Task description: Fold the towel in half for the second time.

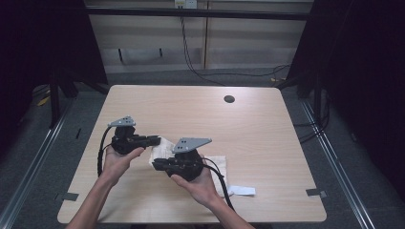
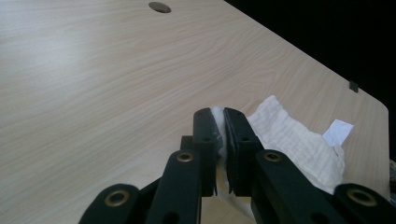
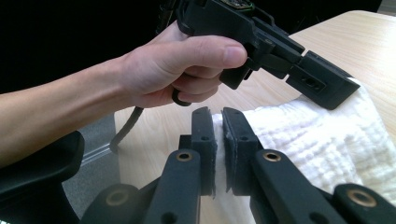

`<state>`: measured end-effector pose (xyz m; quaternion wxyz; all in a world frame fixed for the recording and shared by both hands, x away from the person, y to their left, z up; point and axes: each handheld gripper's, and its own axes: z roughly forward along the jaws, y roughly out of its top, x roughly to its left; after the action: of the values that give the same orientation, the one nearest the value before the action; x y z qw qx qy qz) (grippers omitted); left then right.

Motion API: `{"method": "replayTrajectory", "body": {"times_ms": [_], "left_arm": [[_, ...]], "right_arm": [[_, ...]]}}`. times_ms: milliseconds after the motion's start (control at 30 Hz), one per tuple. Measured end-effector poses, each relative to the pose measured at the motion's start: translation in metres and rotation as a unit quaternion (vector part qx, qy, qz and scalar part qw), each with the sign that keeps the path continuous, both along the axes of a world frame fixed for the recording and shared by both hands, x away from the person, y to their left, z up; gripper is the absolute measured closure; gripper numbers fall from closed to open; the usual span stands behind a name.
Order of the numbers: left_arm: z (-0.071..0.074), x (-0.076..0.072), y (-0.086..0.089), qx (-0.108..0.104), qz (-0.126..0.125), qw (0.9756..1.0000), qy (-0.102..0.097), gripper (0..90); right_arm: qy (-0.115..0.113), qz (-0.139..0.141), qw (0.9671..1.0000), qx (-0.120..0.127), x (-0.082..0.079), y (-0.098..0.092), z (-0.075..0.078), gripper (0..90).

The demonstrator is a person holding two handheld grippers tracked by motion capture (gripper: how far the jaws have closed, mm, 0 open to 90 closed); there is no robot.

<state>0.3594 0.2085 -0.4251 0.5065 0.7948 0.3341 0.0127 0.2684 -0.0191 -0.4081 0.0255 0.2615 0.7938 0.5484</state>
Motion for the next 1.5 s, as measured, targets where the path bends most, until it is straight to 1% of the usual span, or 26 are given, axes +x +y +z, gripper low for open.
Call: {"method": "replayTrajectory", "body": {"times_ms": [33,133,167,200,233,267,333,367,400,433,467,500,533,567,600,633,767,867,933,1000,1133,1267,1367,1433,1500], "left_arm": [[0.002,0.0,0.001,0.003,0.0,1.0,-0.003,84.3],[0.01,-0.001,0.006,-0.002,0.005,1.0,-0.008,84.3],[0.012,-0.002,0.007,0.002,0.009,0.9999,-0.012,84.3],[0.015,-0.001,0.007,0.012,0.012,0.9997,-0.014,84.3],[0.017,-0.001,0.008,0.017,0.013,0.9997,-0.014,84.3],[0.019,0.0,0.009,0.018,0.013,0.9996,-0.016,84.3],[0.022,0.001,0.011,0.022,0.017,0.9994,-0.02,84.3],[0.024,0.002,0.012,0.021,0.019,0.9994,-0.021,84.3],[0.025,0.003,0.012,0.023,0.021,0.9993,-0.023,84.3],[0.026,0.003,0.012,0.042,0.026,0.9982,-0.032,84.2],[0.026,0.003,0.012,0.042,0.028,0.9982,-0.031,84.0],[0.025,0.003,0.012,0.036,0.027,0.9986,-0.028,84.1],[0.024,0.004,0.011,0.043,0.028,0.9982,-0.03,84.1],[0.022,0.004,0.009,0.048,0.028,0.998,-0.03,84.1],[0.021,0.005,0.007,0.048,0.025,0.9982,-0.026,84.2],[0.02,0.006,0.006,0.047,0.023,0.9983,-0.025,84.2],[0.017,0.007,-0.002,0.038,0.015,0.9989,-0.022,84.1],[0.013,0.009,-0.012,0.038,0.005,0.9991,-0.018,84.1],[0.01,0.011,-0.019,0.041,-0.003,0.999,-0.015,84.0],[0.009,0.013,-0.026,0.038,-0.008,0.9991,-0.012,83.8],[0.008,0.014,-0.039,0.047,-0.013,0.9987,-0.013,83.7],[0.005,0.015,-0.049,0.053,-0.019,0.9984,-0.008,83.7],[0.004,0.015,-0.055,0.056,-0.027,0.998,-0.007,83.7],[0.003,0.016,-0.059,0.066,-0.032,0.9973,-0.008,83.6],[0.003,0.016,-0.063,0.068,-0.036,0.997,-0.007,83.4]], "right_arm": [[0.0,0.001,1.0,0.001,0.0,0.001,0.001,83.7],[-0.002,0.004,1.0,0.004,0.0,0.005,0.002,83.7],[-0.003,0.005,1.0,0.005,0.0,0.006,0.004,83.7],[-0.005,0.004,1.0,0.007,0.0,0.008,0.005,83.7],[-0.007,0.004,0.9999,0.006,0.0,0.009,0.007,83.7],[-0.011,0.005,0.9999,0.007,0.002,0.011,0.009,83.7],[-0.013,0.005,0.9998,0.016,0.006,0.012,0.012,83.7],[-0.014,0.003,0.9998,0.016,0.007,0.013,0.013,83.7],[-0.014,0.002,0.9997,0.018,0.008,0.014,0.013,83.7],[-0.014,0.002,0.9997,0.019,0.008,0.015,0.013,83.7],[-0.013,0.0,0.9998,0.018,0.008,0.017,0.011,83.7],[-0.012,-0.002,0.9998,0.016,0.009,0.017,0.009,83.7],[-0.008,-0.001,0.9998,0.017,0.009,0.018,0.007,83.7],[-0.006,-0.003,0.9998,0.018,0.01,0.018,0.004,83.7],[-0.003,-0.007,0.9998,0.02,0.01,0.018,0.002,83.7],[0.0,-0.009,0.9997,0.022,0.009,0.018,0.0,83.7],[-0.004,-0.02,0.9995,0.024,0.006,0.013,-0.004,83.7],[-0.001,-0.028,0.9991,0.031,0.003,0.005,-0.008,83.7],[-0.002,-0.034,0.999,0.029,0.001,-0.001,-0.01,83.7],[-0.001,-0.042,0.9987,0.03,0.0,-0.009,-0.011,83.6],[0.0,-0.056,0.998,0.029,-0.002,-0.022,-0.014,83.6],[0.006,-0.064,0.9975,0.03,-0.003,-0.032,-0.019,83.6],[0.004,-0.061,0.9979,0.023,-0.005,-0.036,-0.022,83.6],[0.004,-0.06,0.998,0.02,-0.006,-0.038,-0.024,83.6],[0.003,-0.063,0.9979,0.015,-0.006,-0.041,-0.025,83.6]]}}
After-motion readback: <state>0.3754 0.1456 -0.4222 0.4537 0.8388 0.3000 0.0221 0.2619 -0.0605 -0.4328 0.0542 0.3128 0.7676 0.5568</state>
